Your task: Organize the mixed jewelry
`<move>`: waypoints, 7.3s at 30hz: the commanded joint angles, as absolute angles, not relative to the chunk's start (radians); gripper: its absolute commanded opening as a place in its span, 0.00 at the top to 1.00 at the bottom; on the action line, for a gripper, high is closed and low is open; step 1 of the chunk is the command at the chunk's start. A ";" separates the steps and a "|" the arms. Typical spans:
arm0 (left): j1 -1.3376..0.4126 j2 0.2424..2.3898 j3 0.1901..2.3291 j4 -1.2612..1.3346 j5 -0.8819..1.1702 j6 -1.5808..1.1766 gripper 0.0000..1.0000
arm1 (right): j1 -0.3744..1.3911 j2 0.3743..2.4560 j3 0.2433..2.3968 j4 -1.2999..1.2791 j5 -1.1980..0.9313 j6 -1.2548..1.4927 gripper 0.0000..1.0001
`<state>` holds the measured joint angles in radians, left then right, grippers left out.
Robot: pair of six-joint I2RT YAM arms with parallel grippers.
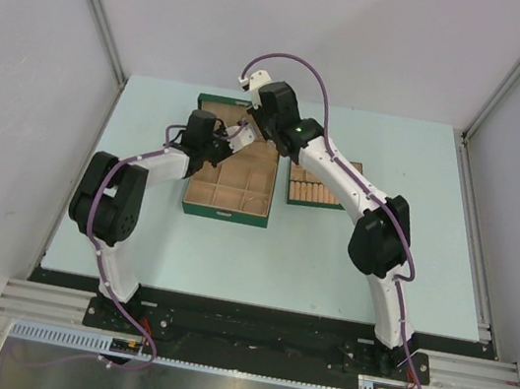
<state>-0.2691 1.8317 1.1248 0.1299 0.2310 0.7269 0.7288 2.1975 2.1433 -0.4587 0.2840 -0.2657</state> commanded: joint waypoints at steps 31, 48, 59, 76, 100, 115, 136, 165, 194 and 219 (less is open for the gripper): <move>-0.262 1.703 1.147 -0.026 0.253 0.864 0.57 | 0.718 2.145 2.158 -0.445 0.290 -0.252 1.00; -0.262 1.710 1.190 -0.020 0.239 0.890 0.49 | 0.704 2.146 2.155 -0.445 0.273 -0.245 1.00; -0.262 1.776 1.218 -0.015 0.215 0.916 0.43 | 0.703 2.145 2.148 -0.440 0.267 -0.242 1.00; -0.262 1.824 1.226 0.034 0.184 0.933 0.41 | 0.701 2.140 2.135 -0.442 0.265 -0.236 1.00; -0.264 1.839 1.200 -0.023 0.207 0.940 0.82 | 0.704 2.132 2.125 -0.434 0.267 -0.235 1.00; -0.267 1.802 1.178 -0.041 0.229 0.911 1.00 | 0.724 2.137 2.218 -0.471 0.267 -0.232 1.00; -0.279 1.723 1.112 -0.044 0.279 0.908 1.00 | 0.745 2.167 2.247 -0.454 0.264 -0.235 1.00; -0.281 1.675 1.083 -0.071 0.344 0.907 1.00 | 0.779 2.204 2.212 -0.384 0.298 -0.258 1.00; -0.295 1.647 1.095 -0.121 0.387 0.891 1.00 | 0.808 2.149 1.939 -0.222 0.344 -0.330 1.00; -0.295 1.637 1.098 -0.118 0.380 0.881 1.00 | 0.842 2.062 1.793 -0.187 0.347 -0.313 0.88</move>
<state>-0.2691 1.6844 1.0916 -0.1299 0.3035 0.9245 0.7956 2.0918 1.8168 -0.1287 0.3668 -0.3107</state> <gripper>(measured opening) 0.004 0.090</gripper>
